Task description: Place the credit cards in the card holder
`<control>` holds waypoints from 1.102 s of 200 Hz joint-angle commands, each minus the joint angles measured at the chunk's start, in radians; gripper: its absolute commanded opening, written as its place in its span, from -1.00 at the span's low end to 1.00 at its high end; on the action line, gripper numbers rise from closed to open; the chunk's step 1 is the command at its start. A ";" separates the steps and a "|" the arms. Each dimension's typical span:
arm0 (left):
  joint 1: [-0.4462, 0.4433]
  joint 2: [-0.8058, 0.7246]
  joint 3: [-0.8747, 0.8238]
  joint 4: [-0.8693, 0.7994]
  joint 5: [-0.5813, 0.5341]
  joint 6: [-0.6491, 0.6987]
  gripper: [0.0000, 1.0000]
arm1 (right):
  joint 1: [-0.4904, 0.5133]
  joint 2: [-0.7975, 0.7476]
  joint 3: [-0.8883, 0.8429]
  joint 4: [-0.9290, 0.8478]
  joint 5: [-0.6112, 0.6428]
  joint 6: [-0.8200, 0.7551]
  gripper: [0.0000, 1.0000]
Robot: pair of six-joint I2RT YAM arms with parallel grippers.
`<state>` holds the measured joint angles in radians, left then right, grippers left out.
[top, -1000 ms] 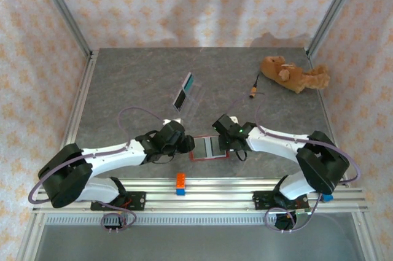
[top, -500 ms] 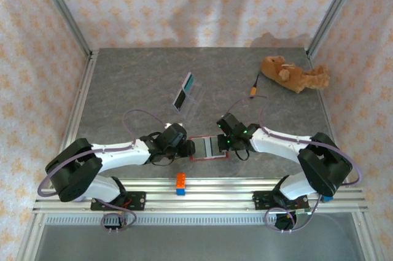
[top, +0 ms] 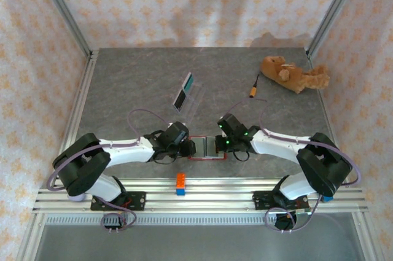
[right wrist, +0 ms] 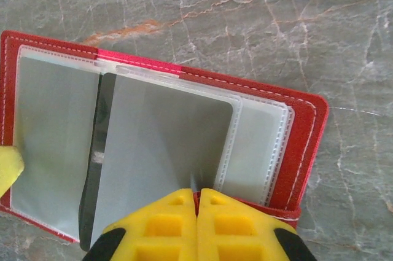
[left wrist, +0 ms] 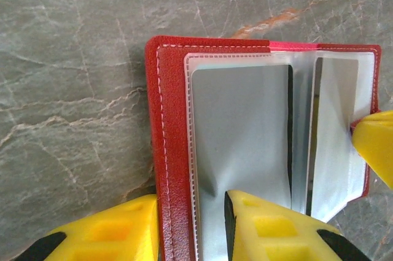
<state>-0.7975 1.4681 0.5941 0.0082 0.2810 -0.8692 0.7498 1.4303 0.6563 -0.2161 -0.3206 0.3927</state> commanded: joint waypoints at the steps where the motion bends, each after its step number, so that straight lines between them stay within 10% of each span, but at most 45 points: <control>1: -0.002 -0.053 0.024 0.070 0.047 0.013 -0.37 | 0.005 0.020 -0.020 0.085 -0.074 0.035 -0.91; 108: -0.014 -0.021 0.063 0.135 0.114 -0.004 -0.46 | 0.005 0.009 -0.028 0.086 -0.066 0.052 -0.91; 220: -0.023 -0.070 0.148 -0.203 -0.068 0.050 -0.94 | -0.020 -0.192 -0.064 -0.111 0.133 0.052 -0.64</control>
<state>-0.8116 1.4250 0.7013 -0.1177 0.2665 -0.8501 0.7422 1.2526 0.6094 -0.2634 -0.2531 0.4419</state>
